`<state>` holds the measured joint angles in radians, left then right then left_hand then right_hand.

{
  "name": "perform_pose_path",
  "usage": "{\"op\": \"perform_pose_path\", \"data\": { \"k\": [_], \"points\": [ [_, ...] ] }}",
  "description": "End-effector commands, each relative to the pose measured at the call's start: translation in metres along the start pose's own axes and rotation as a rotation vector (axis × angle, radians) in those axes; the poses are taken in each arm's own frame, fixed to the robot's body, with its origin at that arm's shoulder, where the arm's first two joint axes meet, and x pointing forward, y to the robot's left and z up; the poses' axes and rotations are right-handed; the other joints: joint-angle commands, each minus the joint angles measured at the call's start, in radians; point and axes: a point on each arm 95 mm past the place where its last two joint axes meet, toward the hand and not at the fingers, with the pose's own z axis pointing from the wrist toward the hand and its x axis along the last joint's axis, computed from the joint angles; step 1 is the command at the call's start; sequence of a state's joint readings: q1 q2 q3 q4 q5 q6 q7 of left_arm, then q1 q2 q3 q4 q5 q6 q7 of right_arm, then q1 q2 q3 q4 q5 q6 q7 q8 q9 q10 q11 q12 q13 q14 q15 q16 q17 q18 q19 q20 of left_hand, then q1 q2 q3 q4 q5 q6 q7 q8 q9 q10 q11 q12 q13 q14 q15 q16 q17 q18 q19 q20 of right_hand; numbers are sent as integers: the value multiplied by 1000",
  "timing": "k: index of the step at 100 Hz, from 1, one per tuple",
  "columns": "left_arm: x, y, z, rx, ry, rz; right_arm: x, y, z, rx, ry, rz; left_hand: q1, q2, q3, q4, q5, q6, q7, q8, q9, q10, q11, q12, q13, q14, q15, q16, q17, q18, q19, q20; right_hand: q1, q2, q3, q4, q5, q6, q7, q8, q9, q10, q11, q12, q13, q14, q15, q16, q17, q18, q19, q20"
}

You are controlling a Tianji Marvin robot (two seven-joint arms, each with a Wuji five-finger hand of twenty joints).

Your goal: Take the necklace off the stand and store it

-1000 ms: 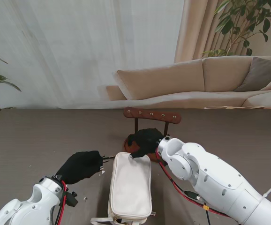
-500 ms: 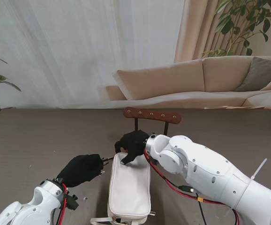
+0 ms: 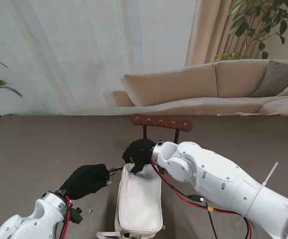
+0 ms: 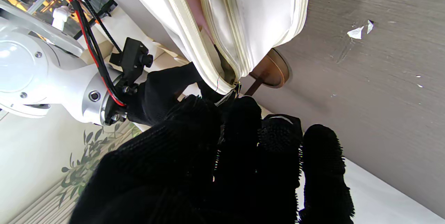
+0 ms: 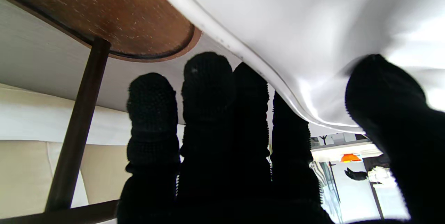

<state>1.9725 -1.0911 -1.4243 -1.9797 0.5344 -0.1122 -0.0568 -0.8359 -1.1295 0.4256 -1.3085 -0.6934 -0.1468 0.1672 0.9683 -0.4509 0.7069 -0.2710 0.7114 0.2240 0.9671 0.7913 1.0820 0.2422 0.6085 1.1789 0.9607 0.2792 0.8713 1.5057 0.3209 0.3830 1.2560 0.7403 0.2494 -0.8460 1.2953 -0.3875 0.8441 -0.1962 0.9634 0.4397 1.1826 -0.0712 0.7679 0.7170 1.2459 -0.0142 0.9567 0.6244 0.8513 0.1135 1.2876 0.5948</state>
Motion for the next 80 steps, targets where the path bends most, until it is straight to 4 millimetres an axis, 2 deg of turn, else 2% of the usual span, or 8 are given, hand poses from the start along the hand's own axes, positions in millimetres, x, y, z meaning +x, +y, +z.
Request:
{"op": "perform_pose_path", "data": {
  "k": [1, 14, 30, 56, 80],
  "points": [
    [2, 1, 0, -11, 12, -5, -5, -11, 0, 48, -22, -10, 55, 43, -23, 39, 38, -1, 92, 36, -1, 7, 0, 0, 0, 11, -8, 8, -28, 6, -2, 0, 102, -16, 131, 107, 145, -83, 220, 89, 47, 2, 27, 28, 72, -13, 40, 19, -144, -32, 67, 12],
    [5, 2, 0, -11, 28, -9, -12, -12, 2, 70, -60, -25, 56, 43, -23, 39, 37, 0, 92, 37, -1, 7, 1, 0, 0, 11, -7, 9, -28, 5, -3, 0, 104, -16, 148, 111, 148, -71, 217, 138, 84, 16, 39, 66, 76, -33, 143, 60, -88, -44, 89, 15],
    [8, 4, -3, -46, 39, -7, -21, -13, 4, 86, -113, -26, 55, 46, -25, 39, 36, -2, 92, 37, -3, 6, 0, -1, -2, 7, -7, 9, -28, 4, -3, 0, 109, -17, 156, 113, 152, -61, 218, 160, 104, 28, 38, 85, 78, -42, 195, 74, -58, -41, 97, 21],
    [14, 2, -12, -51, 53, 26, -29, -16, 5, 115, -143, -32, 56, 48, -30, 40, 35, -4, 92, 37, -4, 3, 0, -1, -4, 6, -7, 9, -28, 0, -3, 1, 109, -9, 153, 115, 149, -64, 211, 175, 105, 31, 35, 101, 76, -46, 215, 74, -52, -42, 99, 26],
    [10, -2, -17, -38, 27, 48, -23, -15, -2, 88, -104, -44, 58, 48, -33, 41, 35, -4, 92, 37, -4, 4, 0, -1, -6, 1, -3, 12, -27, 0, -2, 1, 104, 44, 105, 113, 117, -87, 198, 166, 67, 20, 30, 99, 74, -35, 167, 45, -99, -33, 98, 40]
  ]
}}
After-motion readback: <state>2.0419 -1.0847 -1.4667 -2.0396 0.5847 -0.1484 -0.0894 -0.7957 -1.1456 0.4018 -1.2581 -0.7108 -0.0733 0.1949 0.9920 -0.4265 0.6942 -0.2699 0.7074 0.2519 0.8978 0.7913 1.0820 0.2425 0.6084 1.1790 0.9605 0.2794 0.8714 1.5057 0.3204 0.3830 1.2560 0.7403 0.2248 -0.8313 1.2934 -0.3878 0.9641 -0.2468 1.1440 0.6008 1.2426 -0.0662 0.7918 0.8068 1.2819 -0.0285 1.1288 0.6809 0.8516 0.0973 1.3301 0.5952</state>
